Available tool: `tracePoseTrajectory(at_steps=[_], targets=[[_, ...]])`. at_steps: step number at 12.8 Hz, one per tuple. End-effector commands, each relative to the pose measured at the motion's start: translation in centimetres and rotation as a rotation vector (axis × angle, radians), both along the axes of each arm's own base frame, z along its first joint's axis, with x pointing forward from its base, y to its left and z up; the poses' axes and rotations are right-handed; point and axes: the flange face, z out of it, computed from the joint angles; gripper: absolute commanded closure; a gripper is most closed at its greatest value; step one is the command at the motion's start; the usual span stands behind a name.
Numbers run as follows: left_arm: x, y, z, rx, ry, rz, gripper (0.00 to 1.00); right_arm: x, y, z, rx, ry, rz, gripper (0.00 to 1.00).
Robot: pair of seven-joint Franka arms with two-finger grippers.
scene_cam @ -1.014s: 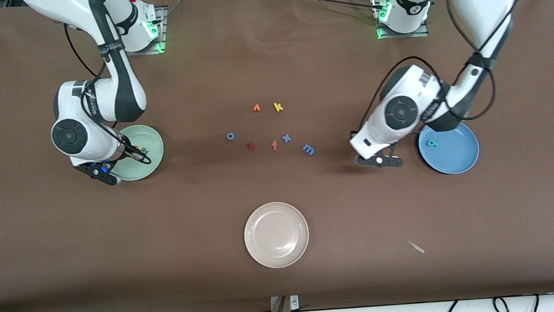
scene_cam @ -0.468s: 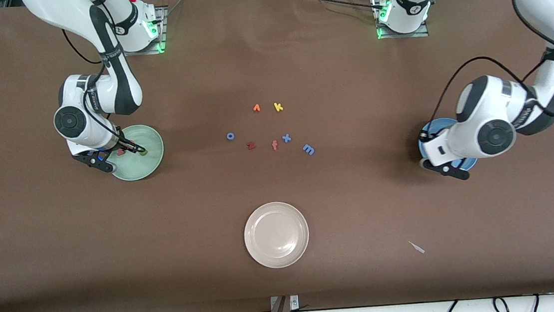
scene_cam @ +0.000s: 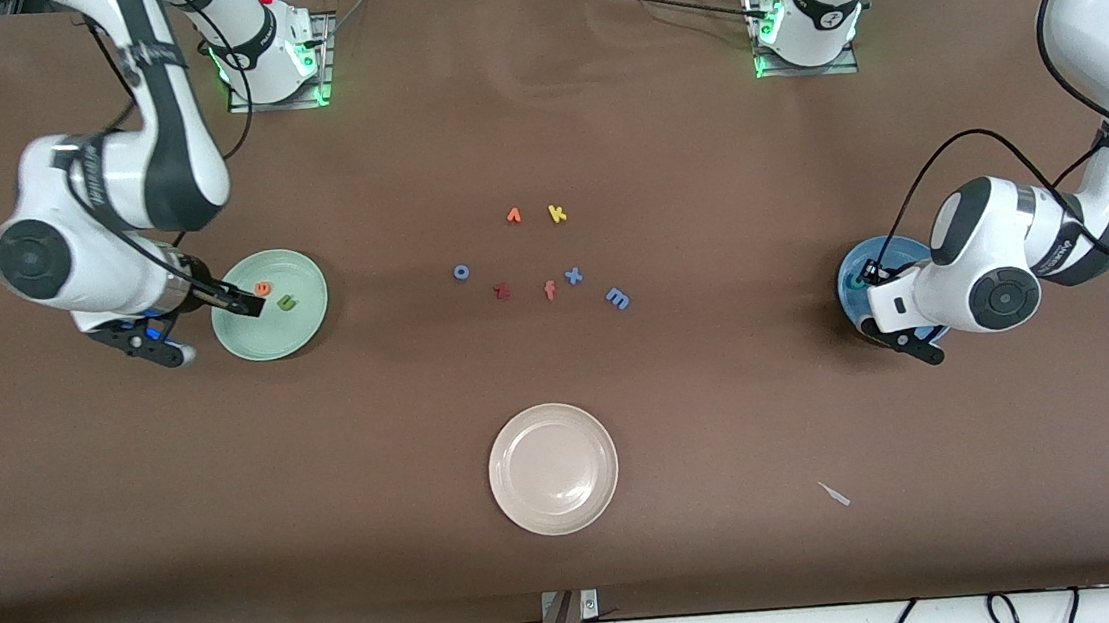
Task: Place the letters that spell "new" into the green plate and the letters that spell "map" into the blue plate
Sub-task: 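Drop the orange letter with the right gripper while the left drops yellow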
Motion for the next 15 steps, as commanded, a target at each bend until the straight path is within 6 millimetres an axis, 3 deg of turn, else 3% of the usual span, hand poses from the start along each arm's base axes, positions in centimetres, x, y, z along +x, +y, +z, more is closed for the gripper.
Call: tracePoseTrajectory(at_steps=[1,4,5,8,10,11,14,15], targets=[[0.7,-3.2,2.2,-0.012,-0.020,0.102,0.00,2.3,-0.3,7.7,0.045,-0.069,0.168,0.00],[0.0,-9.9,4.1,-0.021,-0.045,0.303,0.00,2.8,-2.7,14.9,0.057,-0.119,0.305,0.00],[-0.2,-11.7,4.4,-0.047,-0.055,0.374,0.00,2.9,-2.2,16.8,0.041,-0.129,0.346,0.00],[-2.9,-18.9,4.1,-0.081,-0.116,0.533,0.00,3.1,-3.6,16.6,0.070,-0.103,0.339,0.00],[-4.8,-24.7,3.7,-0.081,-0.146,0.601,0.00,3.3,-4.9,18.8,0.113,-0.155,0.341,0.00],[-5.8,-27.5,3.5,-0.075,-0.160,0.645,0.00,3.2,-7.5,19.4,0.146,-0.172,0.310,0.00],[-7.8,-32.5,1.7,-0.025,-0.195,0.792,0.00,0.7,-10.0,20.3,0.133,-0.158,0.316,0.00],[-8.5,-34.0,0.9,-0.007,-0.209,0.856,0.00,0.1,-9.8,20.3,0.100,-0.152,0.338,0.00]])
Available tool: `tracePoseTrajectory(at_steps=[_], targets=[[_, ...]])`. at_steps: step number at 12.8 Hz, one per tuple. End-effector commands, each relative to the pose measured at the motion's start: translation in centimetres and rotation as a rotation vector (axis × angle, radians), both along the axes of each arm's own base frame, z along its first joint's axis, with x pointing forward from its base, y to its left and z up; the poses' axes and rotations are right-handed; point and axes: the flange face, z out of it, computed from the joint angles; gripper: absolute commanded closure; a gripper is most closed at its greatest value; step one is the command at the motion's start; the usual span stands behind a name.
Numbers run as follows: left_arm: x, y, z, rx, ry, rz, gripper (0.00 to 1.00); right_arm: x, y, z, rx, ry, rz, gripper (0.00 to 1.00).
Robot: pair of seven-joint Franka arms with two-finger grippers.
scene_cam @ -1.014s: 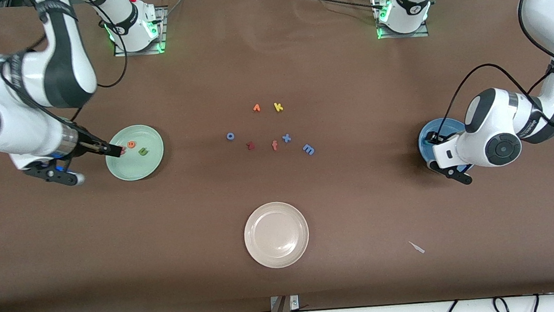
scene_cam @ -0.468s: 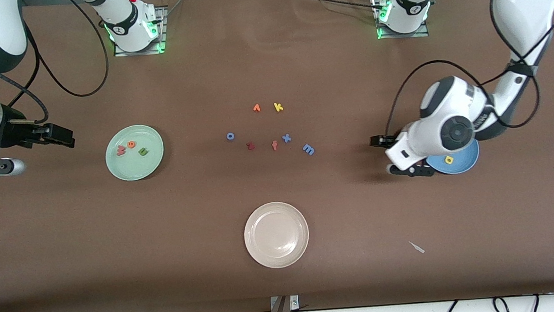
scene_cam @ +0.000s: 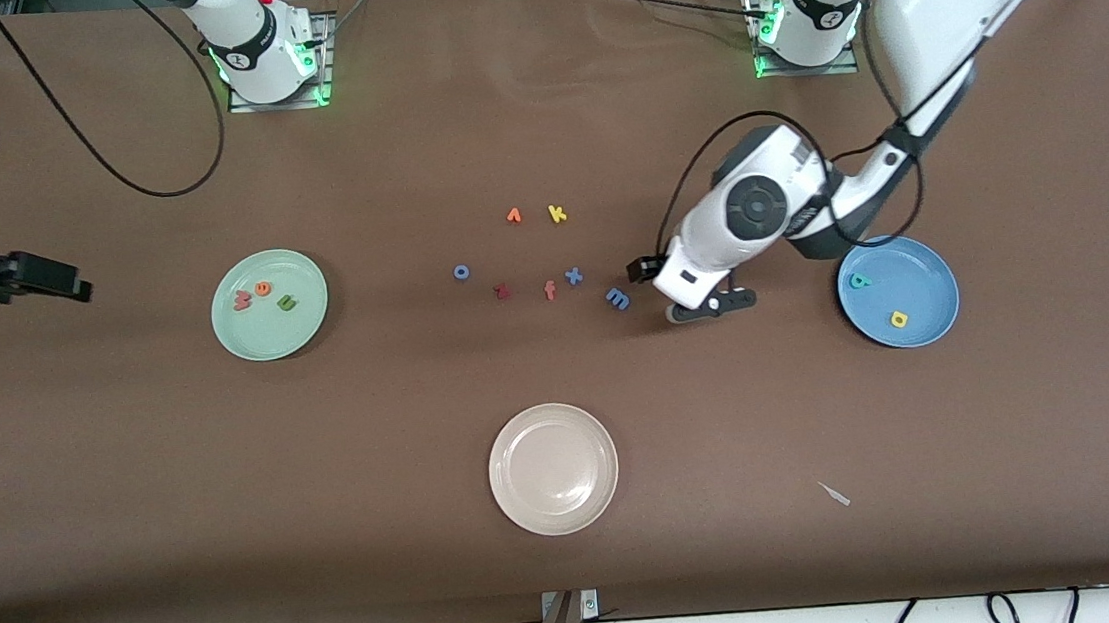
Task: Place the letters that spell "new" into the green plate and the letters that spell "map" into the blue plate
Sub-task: 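Drop the orange letter with the right gripper while the left drops yellow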
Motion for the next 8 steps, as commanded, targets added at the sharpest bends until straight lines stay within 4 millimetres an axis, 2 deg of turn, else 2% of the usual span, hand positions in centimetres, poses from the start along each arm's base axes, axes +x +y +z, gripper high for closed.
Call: tracePoseTrajectory(at_steps=[1,3,5,8], targets=[[-1.1,-2.8,-2.1,0.047,-0.024,0.178,0.00,-3.3,0.4,1.4,-0.051,-0.023,0.052,0.00],[-2.2,-4.9,-3.6,0.086,-0.044,0.328,0.00,-5.6,1.5,1.6,-0.060,-0.080,0.064,0.00],[-2.2,-5.4,-4.0,0.100,-0.054,0.402,0.00,-5.8,1.5,1.5,-0.056,-0.082,0.062,0.00],[-1.3,-5.4,-3.4,0.091,-0.062,0.497,0.00,-5.4,1.7,0.8,-0.049,-0.065,0.063,0.00]])
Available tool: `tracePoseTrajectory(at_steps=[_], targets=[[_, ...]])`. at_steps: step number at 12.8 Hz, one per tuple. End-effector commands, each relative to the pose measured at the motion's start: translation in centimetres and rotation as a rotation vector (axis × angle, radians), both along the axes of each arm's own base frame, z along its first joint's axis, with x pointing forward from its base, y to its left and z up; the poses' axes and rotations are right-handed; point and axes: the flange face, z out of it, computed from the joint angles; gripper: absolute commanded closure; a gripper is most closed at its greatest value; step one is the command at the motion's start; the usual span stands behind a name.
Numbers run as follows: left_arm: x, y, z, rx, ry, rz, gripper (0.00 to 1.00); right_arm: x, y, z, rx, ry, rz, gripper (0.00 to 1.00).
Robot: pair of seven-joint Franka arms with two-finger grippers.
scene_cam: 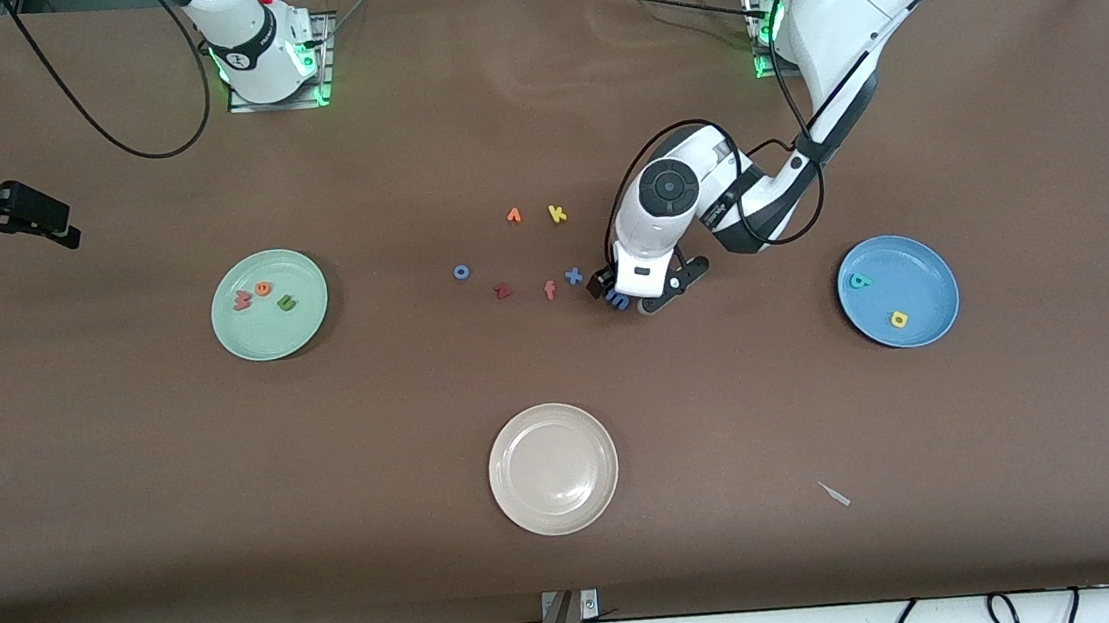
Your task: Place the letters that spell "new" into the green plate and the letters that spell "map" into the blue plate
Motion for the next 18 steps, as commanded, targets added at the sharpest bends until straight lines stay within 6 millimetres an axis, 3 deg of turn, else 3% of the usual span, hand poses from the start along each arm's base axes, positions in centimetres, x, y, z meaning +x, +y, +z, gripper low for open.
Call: tracePoseTrajectory(at_steps=[1,9,11,13,16,18], targets=[[1.4,0.3,0.7,0.006,-0.024,0.071,0.00,-0.2,0.0,-0.5,-0.010,-0.003,0.000,0.00],[1.2,-1.7,-1.2,0.053,-0.040,0.126,0.05,-0.1,0.2,-0.4,-0.018,-0.004,0.017,0.00],[1.3,-2.1,-1.8,0.059,-0.044,0.118,0.10,-0.1,0.1,-0.5,-0.015,-0.005,0.014,0.00],[1.4,-2.1,-2.0,0.061,-0.045,0.114,0.21,-0.1,0.0,-0.4,-0.016,-0.006,0.013,0.00],[2.1,-2.2,-2.0,0.055,-0.052,0.116,0.28,-0.2,0.0,-0.4,-0.015,-0.004,0.009,0.00],[2.0,-2.2,-2.2,0.057,-0.049,0.117,0.38,-0.2,0.0,-0.4,-0.015,-0.003,0.011,0.00]])
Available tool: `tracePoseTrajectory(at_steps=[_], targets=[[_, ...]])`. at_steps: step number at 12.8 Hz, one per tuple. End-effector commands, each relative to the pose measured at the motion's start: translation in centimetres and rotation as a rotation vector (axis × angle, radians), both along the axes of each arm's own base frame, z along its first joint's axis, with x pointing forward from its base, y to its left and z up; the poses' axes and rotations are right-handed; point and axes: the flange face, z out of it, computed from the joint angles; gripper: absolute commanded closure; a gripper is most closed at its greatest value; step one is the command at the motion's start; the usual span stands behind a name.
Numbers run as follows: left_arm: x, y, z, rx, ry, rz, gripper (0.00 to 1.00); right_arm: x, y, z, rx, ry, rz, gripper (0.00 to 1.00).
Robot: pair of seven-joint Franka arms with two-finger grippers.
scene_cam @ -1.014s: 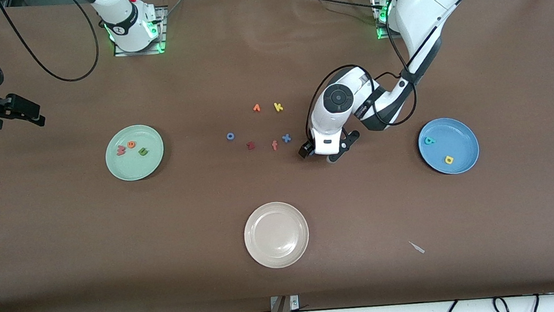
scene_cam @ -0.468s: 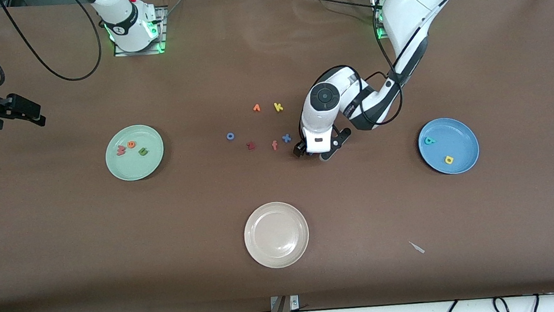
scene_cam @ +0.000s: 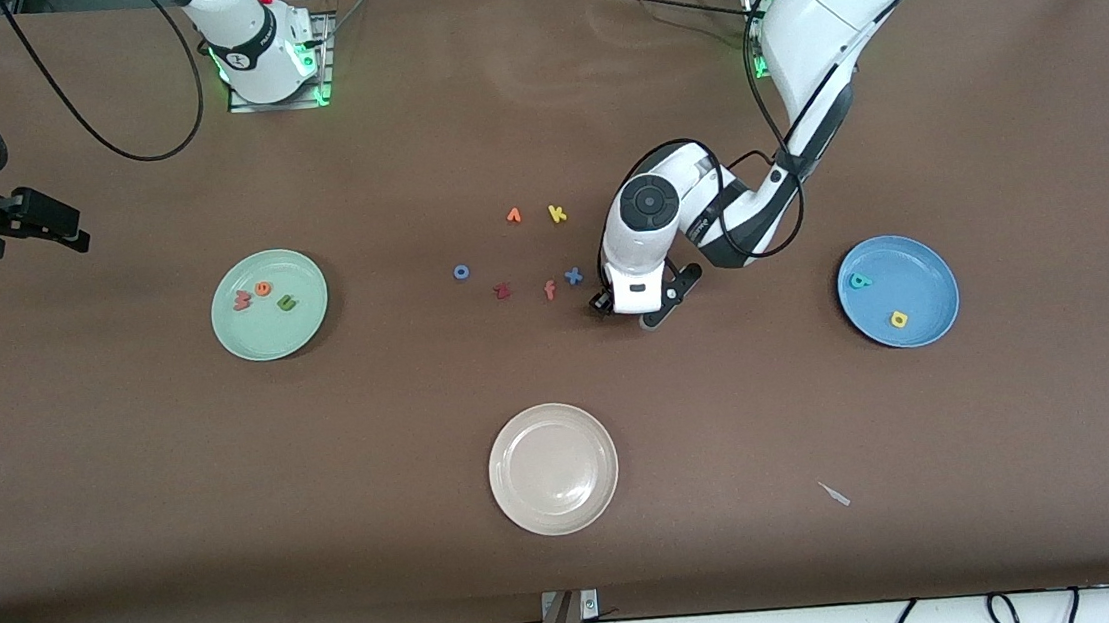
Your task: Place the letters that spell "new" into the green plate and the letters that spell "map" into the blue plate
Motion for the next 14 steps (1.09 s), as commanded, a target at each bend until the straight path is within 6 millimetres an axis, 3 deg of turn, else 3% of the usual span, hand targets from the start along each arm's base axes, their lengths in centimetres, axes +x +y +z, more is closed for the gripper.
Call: tracePoseTrajectory(at_steps=[1,4,8,10,13,14], targets=[[0.4,-0.5,-0.4,0.005,-0.013,0.000,0.44,-0.4,-0.2,0.1,-0.012,-0.005,0.005,0.00],[0.4,-0.5,-0.4,0.006,-0.014,-0.001,0.59,-0.4,-0.2,0.2,-0.012,-0.006,0.004,0.00],[0.5,-0.4,-0.4,0.020,-0.030,-0.023,0.88,-0.6,-0.3,0.0,-0.010,0.012,0.005,0.00],[1.2,0.2,0.4,0.027,-0.038,-0.036,0.95,-0.6,-0.3,0.0,-0.011,0.012,0.006,0.00],[2.9,3.5,3.2,0.084,0.061,-0.186,0.97,-0.6,-0.3,0.0,-0.011,0.012,0.006,0.00],[3.9,5.6,4.0,0.085,0.111,-0.241,0.97,-0.6,-0.3,0.0,-0.011,0.012,0.006,0.00]])
